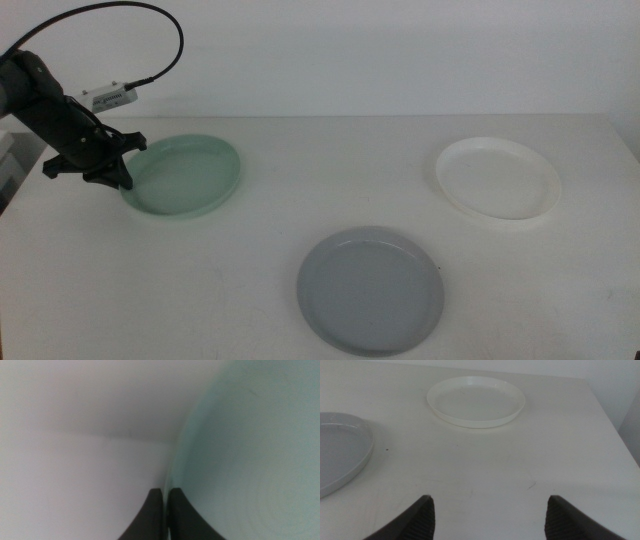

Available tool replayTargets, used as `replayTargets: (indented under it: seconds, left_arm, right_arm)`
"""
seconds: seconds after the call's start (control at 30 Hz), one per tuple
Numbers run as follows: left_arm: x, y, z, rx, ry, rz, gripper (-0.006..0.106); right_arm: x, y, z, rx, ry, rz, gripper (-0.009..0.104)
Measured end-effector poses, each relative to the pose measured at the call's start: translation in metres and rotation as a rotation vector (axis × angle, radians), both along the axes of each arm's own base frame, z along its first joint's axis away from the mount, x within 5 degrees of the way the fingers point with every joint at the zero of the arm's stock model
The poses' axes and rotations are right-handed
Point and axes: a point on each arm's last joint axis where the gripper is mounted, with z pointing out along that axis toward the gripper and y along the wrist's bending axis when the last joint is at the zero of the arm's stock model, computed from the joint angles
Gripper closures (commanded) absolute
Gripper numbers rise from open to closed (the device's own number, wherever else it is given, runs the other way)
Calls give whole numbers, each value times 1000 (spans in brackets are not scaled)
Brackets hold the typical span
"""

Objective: Stack the three bowls on top of each other.

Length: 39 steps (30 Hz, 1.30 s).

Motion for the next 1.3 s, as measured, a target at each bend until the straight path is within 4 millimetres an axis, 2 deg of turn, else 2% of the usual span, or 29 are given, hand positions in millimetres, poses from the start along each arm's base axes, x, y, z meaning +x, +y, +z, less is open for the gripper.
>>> replayTargets:
  seconds: [0.1,0.27,0.43,0.53,0.67,0.8,1.0,1.17,1.3]
  left_arm:
    - [-6,-1,11,-9,21,-14,100]
    - [-29,-4,59,2,-46,-46,100]
    - [-79,-18,115,-2,-128,-51,100]
    - [-108,-33,135,1,-150,-79,100]
    - [-142,-62,151,-1,-173,-148,100]
    - [-163,-95,156,-19,-171,-222,100]
    - [-176,-148,155,-47,-159,-352,100]
    - [-178,-184,147,-74,-153,-400,100]
    - [-175,-208,131,-80,-134,-436,100]
  right_arm:
    - [0,0,0,0,0,0,39]
    - [0,0,0,0,0,0,39]
    - [0,0,0,0,0,0,39]
    - [0,0,0,0,0,0,39]
    - [0,0,0,0,0,0,39]
    - [0,0,0,0,0,0,39]
    - [0,0,0,0,0,0,39]
    - [0,0,0,0,0,0,39]
    - [0,0,0,0,0,0,39]
